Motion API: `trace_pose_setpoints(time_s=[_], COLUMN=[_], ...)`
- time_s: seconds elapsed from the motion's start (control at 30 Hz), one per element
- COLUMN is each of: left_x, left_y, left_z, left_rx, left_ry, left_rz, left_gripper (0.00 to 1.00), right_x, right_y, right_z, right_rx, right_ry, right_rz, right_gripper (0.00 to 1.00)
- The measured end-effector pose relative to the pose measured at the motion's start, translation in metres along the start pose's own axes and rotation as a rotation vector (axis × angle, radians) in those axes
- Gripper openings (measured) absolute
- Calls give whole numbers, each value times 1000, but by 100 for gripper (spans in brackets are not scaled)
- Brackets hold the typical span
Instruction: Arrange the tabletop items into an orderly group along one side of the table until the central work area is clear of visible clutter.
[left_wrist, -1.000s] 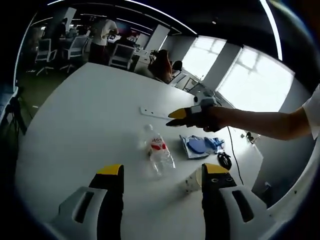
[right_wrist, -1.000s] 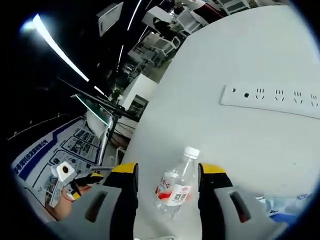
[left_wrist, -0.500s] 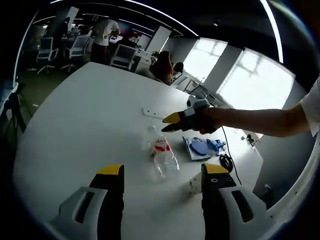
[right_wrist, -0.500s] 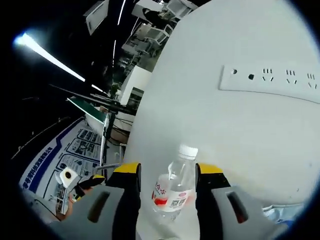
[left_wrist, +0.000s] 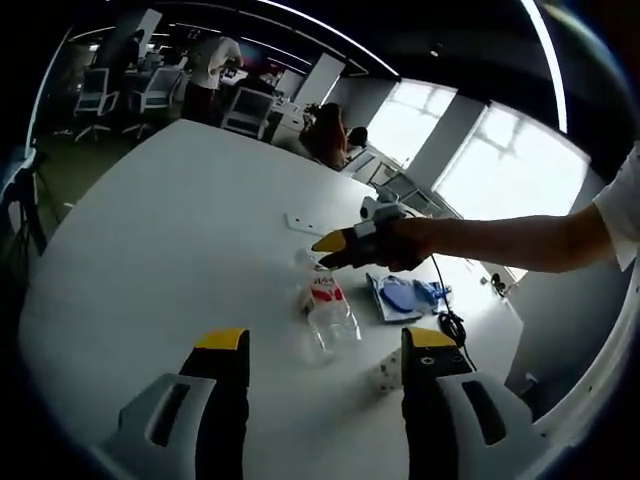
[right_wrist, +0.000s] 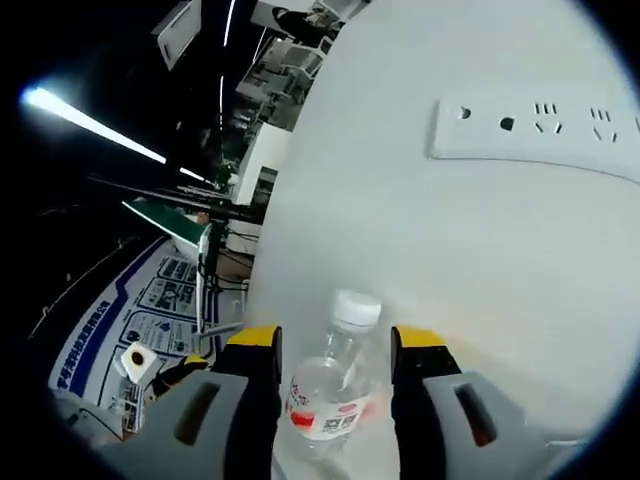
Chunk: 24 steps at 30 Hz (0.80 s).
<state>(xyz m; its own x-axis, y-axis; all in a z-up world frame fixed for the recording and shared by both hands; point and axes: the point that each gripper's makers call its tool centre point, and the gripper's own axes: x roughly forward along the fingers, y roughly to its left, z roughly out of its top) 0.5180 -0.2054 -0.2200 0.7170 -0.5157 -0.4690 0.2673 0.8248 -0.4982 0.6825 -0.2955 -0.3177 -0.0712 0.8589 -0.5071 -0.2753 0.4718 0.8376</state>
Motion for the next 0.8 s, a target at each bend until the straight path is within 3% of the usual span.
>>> trace_pose_setpoints(time_s=[0.47, 0.8], left_x=[9, 14], left_y=[1, 2], left_z=[-3, -8], left_rx=[-12, -30], left_ry=[-7, -7], left_rz=[-9, -15], left_gripper=[61, 61], right_x=[9, 12], right_y=[-6, -10], right_z=[3, -2], right_rx=[14, 43], right_ry=[7, -4], right_rz=[49, 46], right_gripper=[34, 21])
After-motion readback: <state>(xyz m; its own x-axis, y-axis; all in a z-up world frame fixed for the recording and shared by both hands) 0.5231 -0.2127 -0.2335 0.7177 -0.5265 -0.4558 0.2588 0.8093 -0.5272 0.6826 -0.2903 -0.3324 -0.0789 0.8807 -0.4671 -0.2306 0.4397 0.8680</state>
